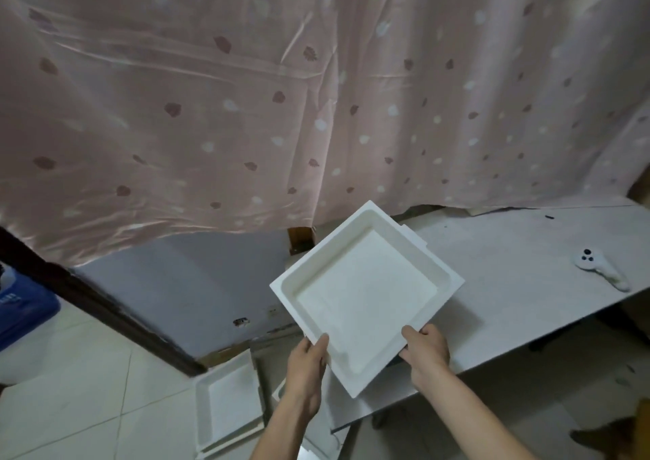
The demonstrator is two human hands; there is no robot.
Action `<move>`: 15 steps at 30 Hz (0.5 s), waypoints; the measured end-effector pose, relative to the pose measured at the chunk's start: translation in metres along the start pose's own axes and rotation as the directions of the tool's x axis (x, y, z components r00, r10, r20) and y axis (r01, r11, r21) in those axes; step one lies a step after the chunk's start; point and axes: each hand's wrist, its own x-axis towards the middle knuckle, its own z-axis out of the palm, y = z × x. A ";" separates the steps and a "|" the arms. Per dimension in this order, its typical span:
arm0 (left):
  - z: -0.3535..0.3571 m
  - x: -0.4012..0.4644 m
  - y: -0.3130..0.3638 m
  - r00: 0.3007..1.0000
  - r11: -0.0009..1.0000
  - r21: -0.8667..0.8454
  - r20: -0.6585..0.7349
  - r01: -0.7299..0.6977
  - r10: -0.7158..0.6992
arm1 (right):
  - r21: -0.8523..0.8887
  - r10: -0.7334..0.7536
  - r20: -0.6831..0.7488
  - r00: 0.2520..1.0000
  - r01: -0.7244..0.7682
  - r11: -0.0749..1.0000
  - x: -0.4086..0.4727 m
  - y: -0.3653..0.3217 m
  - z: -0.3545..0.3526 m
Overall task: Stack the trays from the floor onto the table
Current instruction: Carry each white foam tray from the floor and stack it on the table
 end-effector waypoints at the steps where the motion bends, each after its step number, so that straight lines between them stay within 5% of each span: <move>1: 0.004 -0.002 -0.001 1.000 1.000 -0.022 -0.017 0.006 -0.006 | 0.015 0.001 0.008 1.000 -0.001 1.000 0.000 0.001 0.001; 7: 0.015 -0.002 -0.003 0.985 0.999 -0.032 -0.174 -0.001 -0.005 | -0.031 -0.035 0.067 0.997 0.038 0.999 0.000 0.005 0.000; 15: 0.004 0.007 0.023 0.983 0.990 0.134 -0.175 -0.036 0.060 | 0.008 -0.036 0.215 0.976 0.036 0.999 0.010 -0.011 -0.028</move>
